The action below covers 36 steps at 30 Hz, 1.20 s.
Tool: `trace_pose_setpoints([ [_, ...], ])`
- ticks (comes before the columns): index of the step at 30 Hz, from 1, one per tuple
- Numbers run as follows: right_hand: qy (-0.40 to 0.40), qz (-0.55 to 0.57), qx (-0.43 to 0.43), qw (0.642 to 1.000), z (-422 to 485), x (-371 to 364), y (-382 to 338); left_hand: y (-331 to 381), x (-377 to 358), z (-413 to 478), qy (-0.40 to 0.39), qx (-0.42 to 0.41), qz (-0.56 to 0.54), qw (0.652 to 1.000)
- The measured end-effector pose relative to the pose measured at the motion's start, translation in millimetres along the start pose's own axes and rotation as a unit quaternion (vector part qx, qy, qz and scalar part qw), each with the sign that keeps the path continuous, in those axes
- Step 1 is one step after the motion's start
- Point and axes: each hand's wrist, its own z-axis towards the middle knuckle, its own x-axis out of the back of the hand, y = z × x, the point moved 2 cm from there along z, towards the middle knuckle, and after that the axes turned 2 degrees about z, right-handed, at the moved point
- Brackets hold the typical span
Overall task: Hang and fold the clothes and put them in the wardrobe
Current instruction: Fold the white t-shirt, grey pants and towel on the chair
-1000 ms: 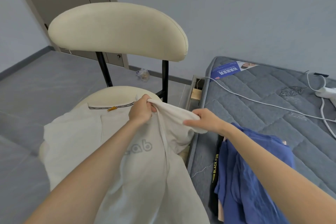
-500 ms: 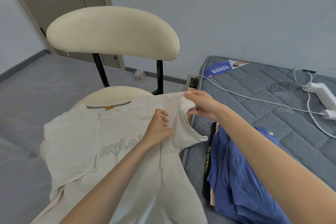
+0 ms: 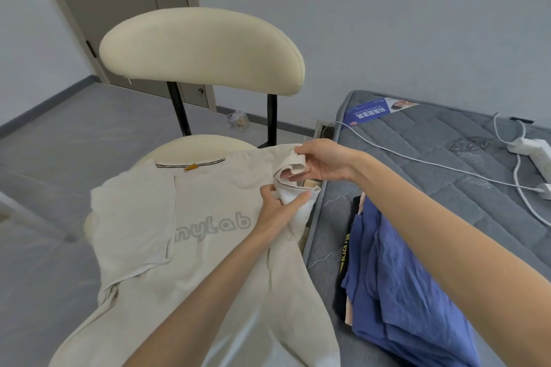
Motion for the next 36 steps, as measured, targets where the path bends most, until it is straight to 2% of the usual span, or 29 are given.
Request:
trace_pose_setpoints([
  [3,-0.027,0.002,-0.021,0.999,2,-8,-4,3,6,1,0.038,0.012,-0.006,0.999],
  [7,-0.024,0.037,-0.016,0.999,7,-14,-10,-1,17,4,0.085,0.020,0.025,0.996],
  [11,-0.009,0.004,-0.013,1.000,11,-14,-11,-3,26,10,0.115,-0.026,0.048,0.992],
  [14,0.016,-0.030,0.000,0.999,13,-10,-10,-5,31,11,0.105,-0.038,0.036,0.993],
  [18,0.099,-0.020,0.027,0.995,18,1,-4,-8,41,10,0.044,0.017,-0.030,0.998],
  [21,0.148,0.005,0.046,0.988,20,6,3,-9,45,13,0.043,0.027,-0.027,0.998],
  [24,0.155,0.040,0.076,0.984,21,4,7,-4,40,14,0.051,0.023,-0.004,0.998],
  [29,0.183,0.026,0.142,0.972,25,7,8,9,25,16,0.109,-0.029,0.022,0.993],
  [32,0.178,-0.027,0.159,0.971,23,10,10,7,21,15,0.070,-0.062,0.045,0.995],
  [34,0.186,-0.051,0.167,0.967,20,12,10,2,22,14,0.047,-0.079,0.109,0.990],
  [36,0.207,-0.055,0.179,0.960,20,15,11,-3,24,13,0.057,-0.089,0.179,0.978],
])
